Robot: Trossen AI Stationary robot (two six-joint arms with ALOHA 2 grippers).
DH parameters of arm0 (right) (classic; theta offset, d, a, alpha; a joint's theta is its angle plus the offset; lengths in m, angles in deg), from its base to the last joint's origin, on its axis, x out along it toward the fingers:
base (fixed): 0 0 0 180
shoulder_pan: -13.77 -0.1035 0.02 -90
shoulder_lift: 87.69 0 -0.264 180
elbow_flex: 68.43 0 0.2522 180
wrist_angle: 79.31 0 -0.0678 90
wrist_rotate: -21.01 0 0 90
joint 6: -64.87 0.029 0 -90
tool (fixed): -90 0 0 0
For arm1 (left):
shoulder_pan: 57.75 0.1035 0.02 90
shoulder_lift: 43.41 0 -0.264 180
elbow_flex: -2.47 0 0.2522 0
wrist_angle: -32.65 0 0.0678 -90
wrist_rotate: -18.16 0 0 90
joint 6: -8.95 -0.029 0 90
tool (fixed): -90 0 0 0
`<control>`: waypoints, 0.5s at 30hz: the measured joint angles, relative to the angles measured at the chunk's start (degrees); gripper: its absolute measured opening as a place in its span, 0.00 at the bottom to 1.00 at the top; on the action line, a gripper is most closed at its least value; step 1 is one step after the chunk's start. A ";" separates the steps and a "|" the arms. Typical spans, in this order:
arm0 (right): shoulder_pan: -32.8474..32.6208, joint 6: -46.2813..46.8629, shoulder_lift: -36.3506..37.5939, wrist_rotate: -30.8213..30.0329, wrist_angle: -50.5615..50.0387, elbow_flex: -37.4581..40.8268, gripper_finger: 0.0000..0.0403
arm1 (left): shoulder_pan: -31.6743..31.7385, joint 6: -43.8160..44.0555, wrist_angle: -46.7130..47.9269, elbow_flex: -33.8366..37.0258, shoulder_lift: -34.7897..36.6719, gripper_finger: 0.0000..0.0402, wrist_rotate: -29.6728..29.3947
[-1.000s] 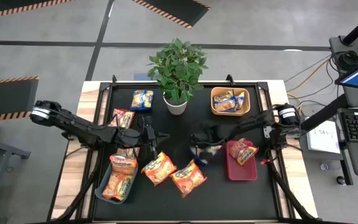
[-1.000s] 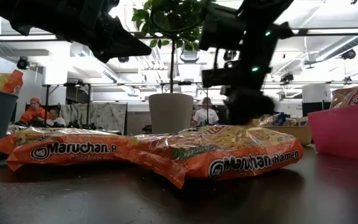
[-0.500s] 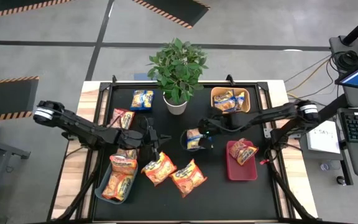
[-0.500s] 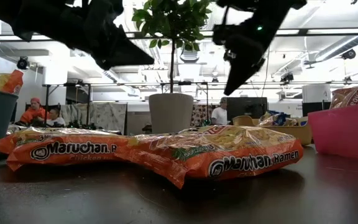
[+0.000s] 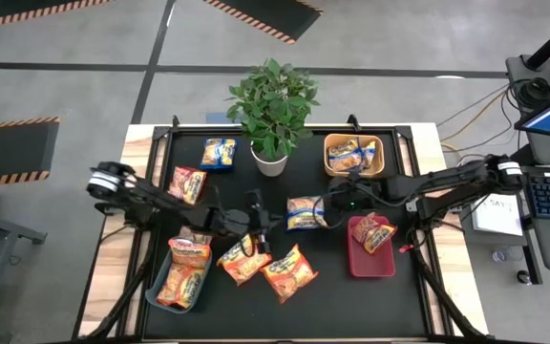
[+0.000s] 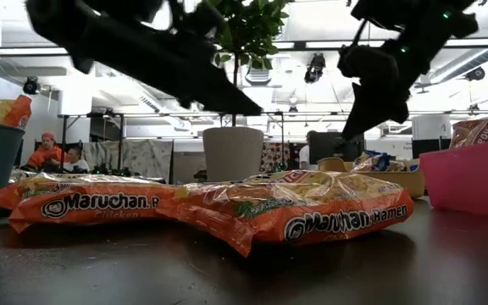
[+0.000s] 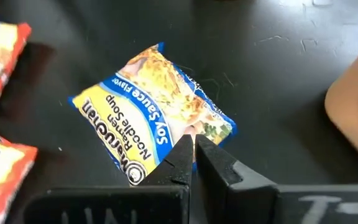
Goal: Sort Maruchan noodles
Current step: Put the blue noodle pack into the pink bin
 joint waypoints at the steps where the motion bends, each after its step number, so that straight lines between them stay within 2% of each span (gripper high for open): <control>1: 0.08 1.02 0.69 0.03 1.24 1.05 0.02 | 0.33 -0.88 0.01 -1.16 -1.56 0.00 -0.02; 5: 0.47 6.11 2.11 0.06 3.99 3.77 0.02 | 1.77 -1.81 -0.06 -5.19 -7.02 0.00 0.71; 9: 0.96 10.79 2.50 1.56 4.06 4.32 0.04 | 3.10 -1.70 -0.09 -7.97 -11.58 0.00 5.27; 15: 2.66 12.26 2.50 8.26 4.20 4.36 0.19 | 4.01 -0.98 -0.10 -8.97 -14.94 0.00 6.08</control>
